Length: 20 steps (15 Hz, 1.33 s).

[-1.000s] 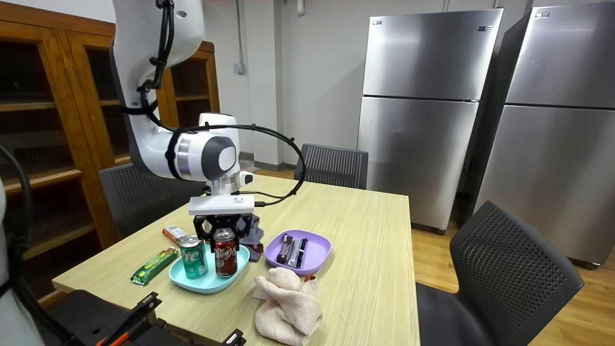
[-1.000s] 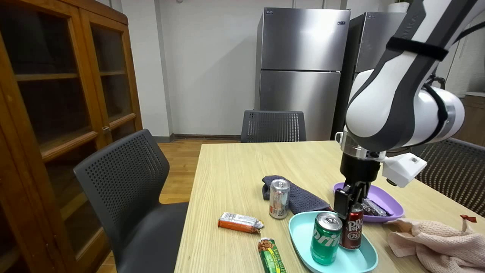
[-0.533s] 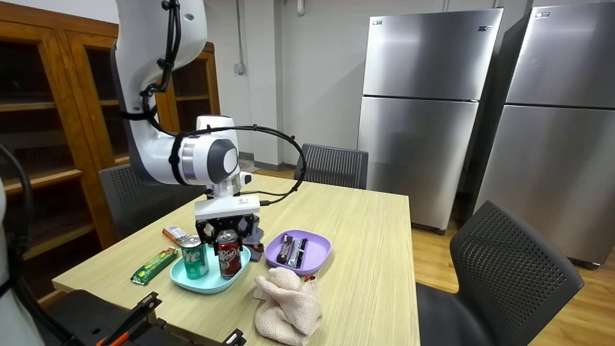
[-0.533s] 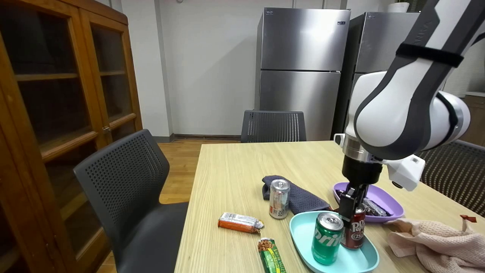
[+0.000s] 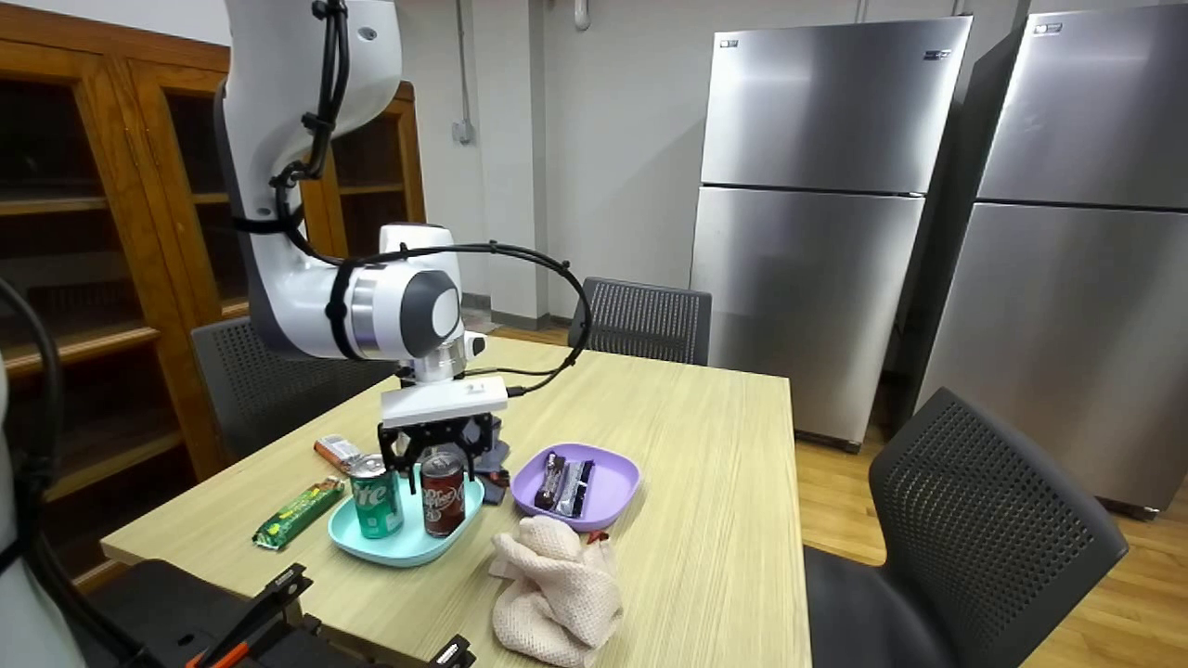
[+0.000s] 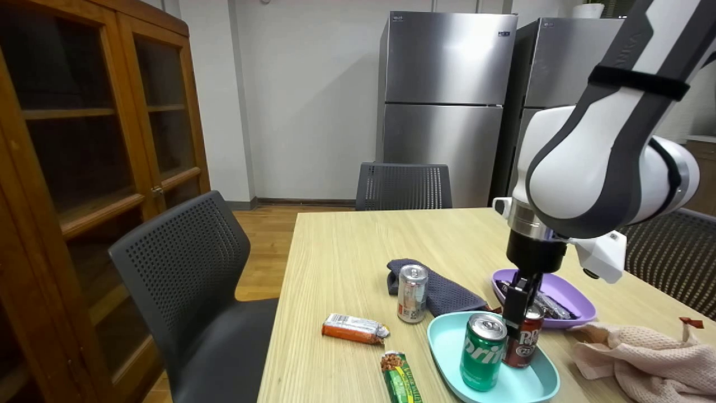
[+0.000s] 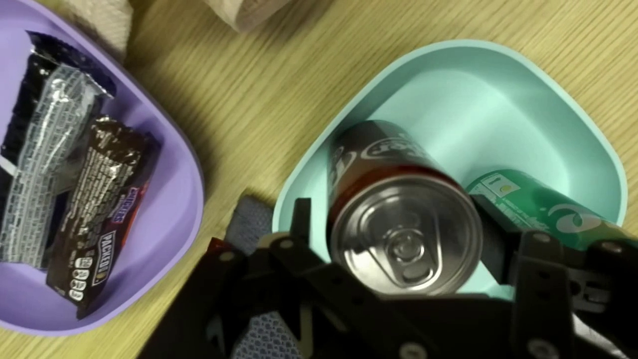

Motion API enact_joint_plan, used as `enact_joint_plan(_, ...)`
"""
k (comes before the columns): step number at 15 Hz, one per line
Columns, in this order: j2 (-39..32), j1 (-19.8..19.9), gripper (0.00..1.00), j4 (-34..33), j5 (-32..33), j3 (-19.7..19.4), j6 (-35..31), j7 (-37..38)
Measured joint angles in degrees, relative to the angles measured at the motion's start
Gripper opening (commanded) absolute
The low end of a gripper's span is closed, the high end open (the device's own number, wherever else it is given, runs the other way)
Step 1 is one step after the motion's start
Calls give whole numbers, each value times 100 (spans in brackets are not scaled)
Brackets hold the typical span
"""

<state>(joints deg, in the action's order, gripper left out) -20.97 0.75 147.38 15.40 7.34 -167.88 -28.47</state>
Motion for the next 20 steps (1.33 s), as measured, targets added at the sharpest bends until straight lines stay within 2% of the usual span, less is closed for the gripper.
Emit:
enact_joint_plan(9, 251, 415, 100, -4, -148, 262, -51, 0)
enact_joint_plan(17, 485, 877, 100, -133, -1220, 1035, -38, -355)
enact_joint_plan(20, 491, 894, 100, -267, -1428, 1162, -26, -396)
